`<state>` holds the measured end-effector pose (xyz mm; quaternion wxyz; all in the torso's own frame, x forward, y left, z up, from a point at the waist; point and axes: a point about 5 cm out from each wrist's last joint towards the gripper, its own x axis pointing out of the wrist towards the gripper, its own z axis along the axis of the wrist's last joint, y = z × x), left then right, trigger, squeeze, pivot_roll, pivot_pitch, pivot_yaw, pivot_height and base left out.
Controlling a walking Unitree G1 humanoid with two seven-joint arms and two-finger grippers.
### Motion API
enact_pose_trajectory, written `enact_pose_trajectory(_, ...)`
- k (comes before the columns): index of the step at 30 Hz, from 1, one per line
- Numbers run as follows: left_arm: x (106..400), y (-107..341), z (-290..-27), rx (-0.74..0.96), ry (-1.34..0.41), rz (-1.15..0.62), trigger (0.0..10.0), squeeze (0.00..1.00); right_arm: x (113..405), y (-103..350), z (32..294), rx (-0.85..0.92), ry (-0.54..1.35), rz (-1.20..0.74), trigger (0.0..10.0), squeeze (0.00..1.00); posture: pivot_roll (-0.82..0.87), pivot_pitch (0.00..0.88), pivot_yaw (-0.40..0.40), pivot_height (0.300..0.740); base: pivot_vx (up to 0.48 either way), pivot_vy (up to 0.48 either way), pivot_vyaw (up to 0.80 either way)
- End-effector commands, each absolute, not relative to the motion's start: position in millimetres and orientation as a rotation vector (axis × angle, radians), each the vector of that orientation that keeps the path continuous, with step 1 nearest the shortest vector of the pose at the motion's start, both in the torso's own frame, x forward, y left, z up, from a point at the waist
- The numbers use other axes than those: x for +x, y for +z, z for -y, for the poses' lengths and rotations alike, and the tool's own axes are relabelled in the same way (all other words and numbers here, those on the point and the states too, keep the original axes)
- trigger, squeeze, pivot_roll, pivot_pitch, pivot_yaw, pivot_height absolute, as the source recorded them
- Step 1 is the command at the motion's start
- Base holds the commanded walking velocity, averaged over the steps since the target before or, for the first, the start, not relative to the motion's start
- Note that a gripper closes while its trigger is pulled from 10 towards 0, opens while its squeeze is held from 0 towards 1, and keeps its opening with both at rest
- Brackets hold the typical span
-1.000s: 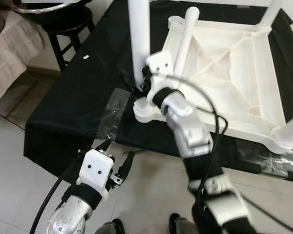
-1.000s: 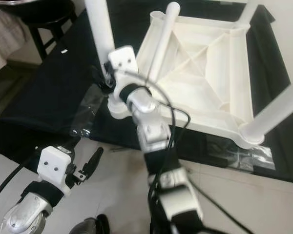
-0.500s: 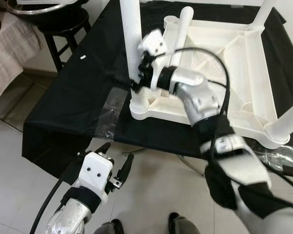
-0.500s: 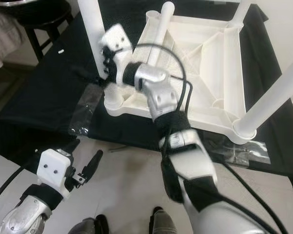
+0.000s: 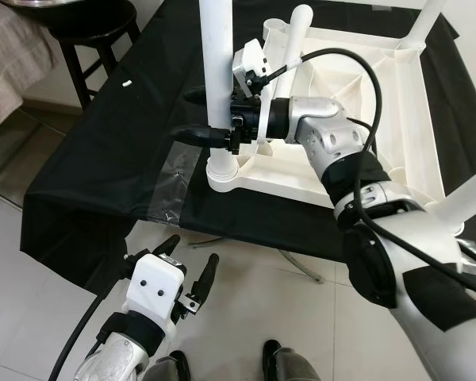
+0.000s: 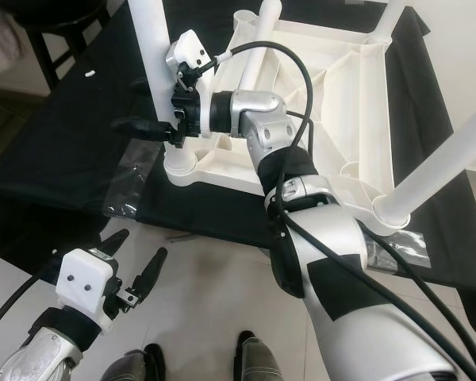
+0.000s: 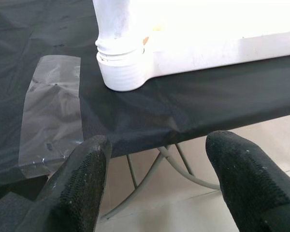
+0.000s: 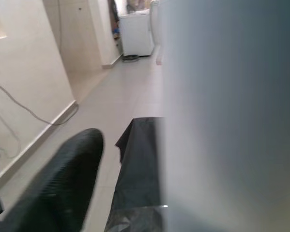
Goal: Building children table
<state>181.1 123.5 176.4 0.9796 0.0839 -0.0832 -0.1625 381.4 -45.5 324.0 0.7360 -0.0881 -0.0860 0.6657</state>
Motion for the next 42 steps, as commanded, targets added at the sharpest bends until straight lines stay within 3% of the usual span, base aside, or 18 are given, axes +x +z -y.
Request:
enact_pose_trajectory(1,178,174,-123,0.171,-0.324,0.146,10.0,0.0,378,324,38,-0.203,1.527,0.182,3.6,0.0,0.11,0.32,-0.07,0.74,0.0,0.0,0.0)
enact_pose_trajectory(2,177,175,-122,0.169,-0.325,0.146,10.0,0.0,377,325,39,-0.202,1.544,0.173,0.0,0.0,0.11,0.324,-0.075,0.74,0.0,0.0,0.0)
enact_pose_trajectory(10,174,176,-120,0.163,-0.323,0.145,10.0,0.0,380,328,52,-0.191,1.528,0.193,0.0,0.0,0.1,0.329,-0.078,0.74,0.0,0.0,0.0)
enact_pose_trajectory(15,175,176,-119,0.159,-0.322,0.143,10.0,0.0,387,329,70,-0.266,1.359,0.28,0.0,0.0,0.09,0.323,-0.076,0.74,0.0,0.0,0.0)
enact_pose_trajectory(18,176,175,-119,0.157,-0.319,0.144,10.0,0.0,397,319,91,-0.271,1.133,0.275,0.0,0.0,0.07,0.315,-0.085,0.74,0.0,0.0,0.0)
enact_pose_trajectory(22,178,175,-122,0.159,-0.318,0.144,10.0,0.0,398,272,120,-0.192,0.457,0.198,0.0,0.0,0.05,0.303,-0.076,0.74,0.0,0.0,0.0)
enact_pose_trajectory(23,178,175,-122,0.159,-0.318,0.144,10.0,0.0,398,272,120,-0.192,0.457,0.198,0.0,0.0,0.05,0.303,-0.076,0.74,0.0,0.0,0.0)
enact_pose_trajectory(24,178,174,-123,0.162,-0.319,0.143,10.0,0.0,382,256,124,-0.132,0.234,0.198,0.0,0.0,0.04,0.297,-0.069,0.74,0.0,0.0,0.0)
enact_pose_trajectory(27,182,174,-124,0.169,-0.332,0.143,10.0,0.0,328,215,105,-0.046,0.122,0.117,0.0,0.0,0.04,0.291,-0.049,0.74,0.0,0.0,0.0)
enact_pose_trajectory(29,185,173,-125,0.173,-0.339,0.142,10.0,0.0,315,206,88,-0.005,0.155,0.088,0.0,0.0,0.02,0.27,-0.028,0.74,0.0,0.0,0.0)
enact_pose_trajectory(35,196,169,-127,0.181,-0.348,0.143,10.0,0.0,318,202,52,0.042,0.258,0.102,0.0,0.0,0.03,0.235,-0.022,0.74,0.0,0.0,0.0)
enact_pose_trajectory(36,198,169,-127,0.184,-0.347,0.144,10.0,0.0,322,204,47,0.051,0.271,0.109,0.7,0.0,0.04,0.218,-0.025,0.74,0.0,0.0,0.0)
enact_pose_trajectory(37,199,168,-128,0.189,-0.341,0.146,10.0,0.0,322,208,44,0.051,0.266,0.1,6.2,0.0,0.04,0.212,-0.027,0.74,0.0,0.0,0.0)
enact_pose_trajectory(38,199,168,-128,0.189,-0.341,0.146,10.0,0.0,322,208,44,0.051,0.266,0.1,6.2,0.0,0.04,0.212,-0.027,0.74,0.0,0.0,0.0)
enact_pose_trajectory(39,201,168,-130,0.197,-0.33,0.149,10.0,0.0,315,217,42,0.05,0.234,0.086,10.0,0.0,0.04,0.204,-0.031,0.74,0.0,0.0,0.0)
enact_pose_trajectory(40,201,168,-130,0.197,-0.33,0.149,10.0,0.0,315,217,42,0.05,0.234,0.086,10.0,0.0,0.04,0.204,-0.031,0.74,0.0,0.0,0.0)
enact_pose_trajectory(41,203,167,-133,0.204,-0.315,0.15,10.0,0.0,311,222,42,0.063,0.284,0.093,10.0,0.16,0.05,0.203,-0.036,0.74,0.0,0.0,0.0)
enact_pose_trajectory(42,203,167,-134,0.205,-0.312,0.151,10.0,0.0,311,226,40,0.079,0.363,0.104,10.0,1.0,0.05,0.197,-0.041,0.74,0.0,0.0,0.0)
